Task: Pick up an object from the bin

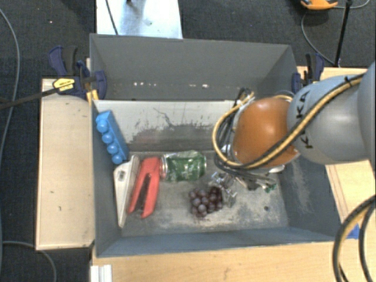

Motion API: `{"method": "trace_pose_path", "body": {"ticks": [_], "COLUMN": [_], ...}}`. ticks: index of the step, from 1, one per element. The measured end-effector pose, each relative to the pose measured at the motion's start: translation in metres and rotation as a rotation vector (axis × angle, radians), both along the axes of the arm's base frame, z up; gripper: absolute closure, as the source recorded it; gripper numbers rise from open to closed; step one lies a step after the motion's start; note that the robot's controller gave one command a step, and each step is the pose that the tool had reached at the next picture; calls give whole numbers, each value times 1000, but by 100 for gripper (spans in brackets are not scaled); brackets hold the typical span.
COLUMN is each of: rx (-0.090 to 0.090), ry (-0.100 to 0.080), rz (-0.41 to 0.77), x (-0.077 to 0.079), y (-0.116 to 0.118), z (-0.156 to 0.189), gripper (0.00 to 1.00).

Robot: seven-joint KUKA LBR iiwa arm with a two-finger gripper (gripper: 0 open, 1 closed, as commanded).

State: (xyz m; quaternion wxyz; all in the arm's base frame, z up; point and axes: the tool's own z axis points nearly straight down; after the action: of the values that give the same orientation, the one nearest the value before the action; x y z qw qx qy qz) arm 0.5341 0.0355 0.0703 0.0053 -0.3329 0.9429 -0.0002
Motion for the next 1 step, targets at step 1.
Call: {"method": "trace_pose_path", "body": {"ticks": [1], "rx": [0], "ry": [4], "rz": [-1], "x": [-1], "y": [0], "z": [4], "gripper": [100]}}
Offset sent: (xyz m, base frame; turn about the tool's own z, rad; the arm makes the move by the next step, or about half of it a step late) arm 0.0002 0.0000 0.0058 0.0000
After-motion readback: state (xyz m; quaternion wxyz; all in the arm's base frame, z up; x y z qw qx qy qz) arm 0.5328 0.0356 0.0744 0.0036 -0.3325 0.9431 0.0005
